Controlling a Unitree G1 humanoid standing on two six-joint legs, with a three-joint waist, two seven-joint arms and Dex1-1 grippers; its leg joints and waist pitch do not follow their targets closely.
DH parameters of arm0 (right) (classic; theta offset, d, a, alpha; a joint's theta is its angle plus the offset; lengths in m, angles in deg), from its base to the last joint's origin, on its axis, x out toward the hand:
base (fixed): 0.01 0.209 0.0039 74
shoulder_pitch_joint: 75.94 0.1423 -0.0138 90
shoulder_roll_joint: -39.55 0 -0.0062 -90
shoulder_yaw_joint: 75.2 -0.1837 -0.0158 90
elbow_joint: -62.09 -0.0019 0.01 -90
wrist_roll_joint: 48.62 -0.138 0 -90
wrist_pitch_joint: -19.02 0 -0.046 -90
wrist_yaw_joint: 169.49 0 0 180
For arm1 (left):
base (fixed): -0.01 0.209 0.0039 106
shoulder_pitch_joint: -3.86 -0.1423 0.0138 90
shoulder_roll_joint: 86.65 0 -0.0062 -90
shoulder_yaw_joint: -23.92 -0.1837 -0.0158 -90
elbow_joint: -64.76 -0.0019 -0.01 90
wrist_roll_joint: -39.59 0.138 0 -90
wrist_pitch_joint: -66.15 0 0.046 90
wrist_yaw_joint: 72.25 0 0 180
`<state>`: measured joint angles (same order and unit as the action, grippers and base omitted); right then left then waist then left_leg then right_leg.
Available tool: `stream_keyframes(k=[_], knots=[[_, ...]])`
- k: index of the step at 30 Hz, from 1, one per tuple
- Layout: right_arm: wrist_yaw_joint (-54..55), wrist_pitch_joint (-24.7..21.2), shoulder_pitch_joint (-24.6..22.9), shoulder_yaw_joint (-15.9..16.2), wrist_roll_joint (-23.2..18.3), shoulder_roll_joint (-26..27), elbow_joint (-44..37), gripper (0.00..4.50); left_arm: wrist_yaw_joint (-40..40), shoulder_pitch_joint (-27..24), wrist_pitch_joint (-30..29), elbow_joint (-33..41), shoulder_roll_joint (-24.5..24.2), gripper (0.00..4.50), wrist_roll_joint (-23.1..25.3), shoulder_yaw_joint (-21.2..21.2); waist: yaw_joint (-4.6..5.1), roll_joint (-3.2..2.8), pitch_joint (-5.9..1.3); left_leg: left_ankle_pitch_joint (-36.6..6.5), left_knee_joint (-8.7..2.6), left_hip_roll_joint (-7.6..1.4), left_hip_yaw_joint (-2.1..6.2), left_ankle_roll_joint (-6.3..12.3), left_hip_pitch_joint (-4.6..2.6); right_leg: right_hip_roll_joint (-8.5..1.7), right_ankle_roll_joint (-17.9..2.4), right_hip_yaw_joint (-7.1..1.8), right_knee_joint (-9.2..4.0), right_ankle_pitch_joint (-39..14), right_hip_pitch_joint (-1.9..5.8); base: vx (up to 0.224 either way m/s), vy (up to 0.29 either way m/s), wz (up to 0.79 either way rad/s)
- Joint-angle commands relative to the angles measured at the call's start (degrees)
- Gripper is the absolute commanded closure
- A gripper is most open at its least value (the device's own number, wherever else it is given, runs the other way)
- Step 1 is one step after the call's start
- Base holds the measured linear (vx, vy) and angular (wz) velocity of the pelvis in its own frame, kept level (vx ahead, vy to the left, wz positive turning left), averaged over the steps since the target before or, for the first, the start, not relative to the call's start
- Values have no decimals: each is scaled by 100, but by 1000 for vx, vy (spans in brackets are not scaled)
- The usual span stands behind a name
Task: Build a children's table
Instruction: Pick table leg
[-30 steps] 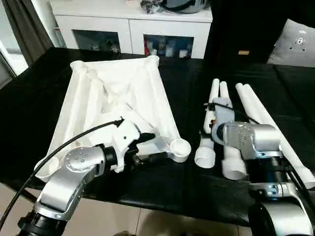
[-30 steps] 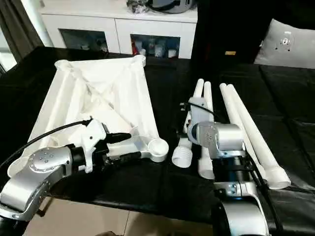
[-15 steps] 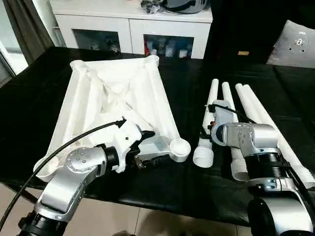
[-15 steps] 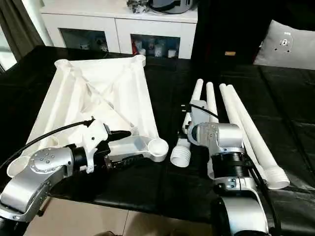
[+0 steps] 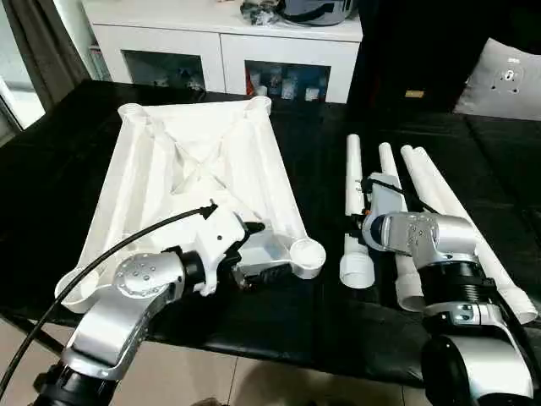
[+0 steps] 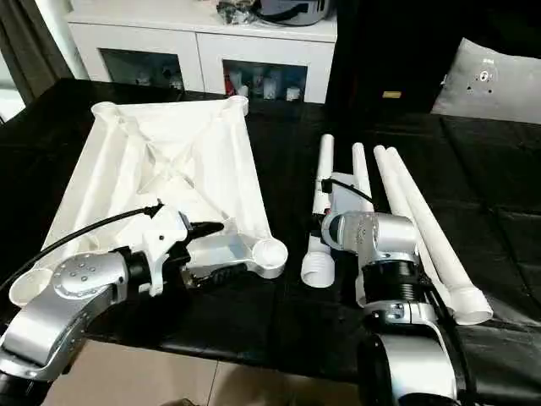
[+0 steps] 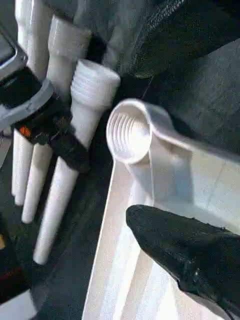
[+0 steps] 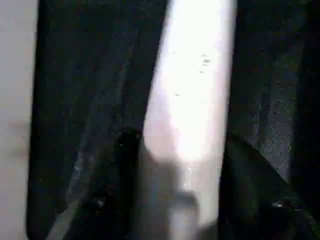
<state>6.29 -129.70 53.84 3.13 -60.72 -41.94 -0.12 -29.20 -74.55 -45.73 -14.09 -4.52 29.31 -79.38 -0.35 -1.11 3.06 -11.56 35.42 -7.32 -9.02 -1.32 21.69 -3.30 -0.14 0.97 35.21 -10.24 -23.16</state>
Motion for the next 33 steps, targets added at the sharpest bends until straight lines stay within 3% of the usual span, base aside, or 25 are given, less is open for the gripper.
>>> stream_keyframes(k=[1, 5, 7, 8, 9, 12, 14, 15, 16, 19, 20, 23, 26, 31, 32, 33], knots=[[62, 225, -55, -54, -11, 13, -162, 237, -140, 106, 191, -115, 37, 0, 151, 30, -31, -47, -363, -1185, -464, -422, 130, -249, -88, -410, -1275, -213, -385, -1194, 259, 0, 0, 0], [-17, 516, -142, -109, -73, 82, -413, 258, -276, 207, 298, -258, 93, 0, 236, 63, -41, -35, -378, -1101, -458, -423, 122, -222, -83, -412, -1285, -216, -372, -955, 276, 0, 0, 0], [-313, 1476, -283, -129, -167, 169, -821, 263, -511, 481, 183, -523, 269, 0, 146, 268, -60, -100, -383, -1180, -455, -432, 131, -251, -92, -422, -1303, -213, -367, -911, 276, 0, 0, 0], [-313, 1476, -283, -129, -167, 169, -821, 264, -511, 481, 183, -523, 269, 0, 146, 268, -61, -77, -381, -1179, -462, -431, 121, -223, -84, -418, -1303, -213, -377, -878, 281, 0, 0, 0], [-377, 1629, -282, -192, -244, 195, -911, 265, -656, 616, 143, -648, 366, 0, 105, 382, -66, -90, -380, -1164, -457, -432, 128, -219, -87, -417, -1321, -214, -368, -857, 275, 0, 0, 0], [-1040, 1487, -254, -662, -1045, 284, -1258, 266, -1201, 1196, 44, -1087, 824, 0, -239, 918, -87, -74, -381, -998, -429, -410, 109, -66, -77, -416, -1430, -222, -360, -649, 321, 0, 0, 0], [-1485, 1288, -265, -973, -1631, 329, -1517, 266, -1431, 1612, -62, -1283, 1154, 0, -640, 1256, -175, -64, -400, -765, -404, -428, 111, 88, -82, -433, -1525, -210, -354, -420, 331, 0, 0, 0], [-1543, 1263, -269, -1010, -1708, 335, -1550, 266, -1449, 1664, -79, -1301, 1194, 0, -695, 1289, -185, -61, -393, -703, -406, -421, 107, 119, -70, -431, -1546, -209, -341, -377, 340, 0, 0, 0], [-1950, 1191, -322, -1092, -2050, 329, -1732, 266, -1514, 1923, -184, -1388, 1399, 0, -975, 1432, -204, -31, -406, -581, -399, -428, 107, 202, -63, -436, -1605, -198, -327, -259, 345, 0, 0, 0], [-3103, 1344, -640, -903, -2645, 196, -2136, 266, -1619, 2538, -554, -1661, 1977, 0, -1774, 1811, -292, -13, -410, -392, -375, -446, 104, 432, -41, -464, -1705, -176, -323, -221, 350, 0, 0, 0], [-3171, 1367, -660, -894, -2676, 192, -2157, 266, -1624, 2577, -565, -1684, 2011, 0, -1819, 1836, -302, -6, -406, -419, -360, -426, 76, 462, -43, -456, -1696, -176, -339, -273, 349, 0, 0, 0], [-3555, 1427, -772, -890, -2926, 186, -2289, 266, -1670, 2806, -637, -1832, 2193, 0, -2042, 1988, -345, 2, -403, -445, -365, -442, 97, 505, -38, -474, -1694, -171, -352, -442, 348, 0, 0, 0], [-3840, 1350, -917, -883, -3105, 168, -2438, 266, -1815, 3172, -881, -2067, 2463, 0, -2422, 2248, -361, 8, -383, -578, -374, -433, 102, 409, -45, -479, -1564, -164, -414, -962, 339, 0, 0, 0], [-4111, 1352, -1126, -665, -3240, 122, -2696, 266, -1709, 3241, -1007, -2079, 2601, 0, -2465, 2086, -361, -8, -377, -643, -409, -448, 130, 363, -29, -466, -1374, -154, -449, -1223, 327, 0, 0, 0], [-4140, 1377, -1151, -620, -3233, 114, -2710, 266, -1636, 3223, -1000, -2043, 2634, 0, -2523, 2056, -363, -38, -379, -639, -407, -451, 136, 340, -34, -476, -1368, -157, -451, -1244, 315, 0, 0, 0], [-4148, 1384, -1157, -608, -3231, 111, -2713, 266, -1616, 3218, -997, -2033, 2643, 0, -2540, 2050, -356, -22, -374, -658, -408, -445, 130, 336, -28, -472, -1365, -155, -462, -1269, 318, 0, 0, 0]])
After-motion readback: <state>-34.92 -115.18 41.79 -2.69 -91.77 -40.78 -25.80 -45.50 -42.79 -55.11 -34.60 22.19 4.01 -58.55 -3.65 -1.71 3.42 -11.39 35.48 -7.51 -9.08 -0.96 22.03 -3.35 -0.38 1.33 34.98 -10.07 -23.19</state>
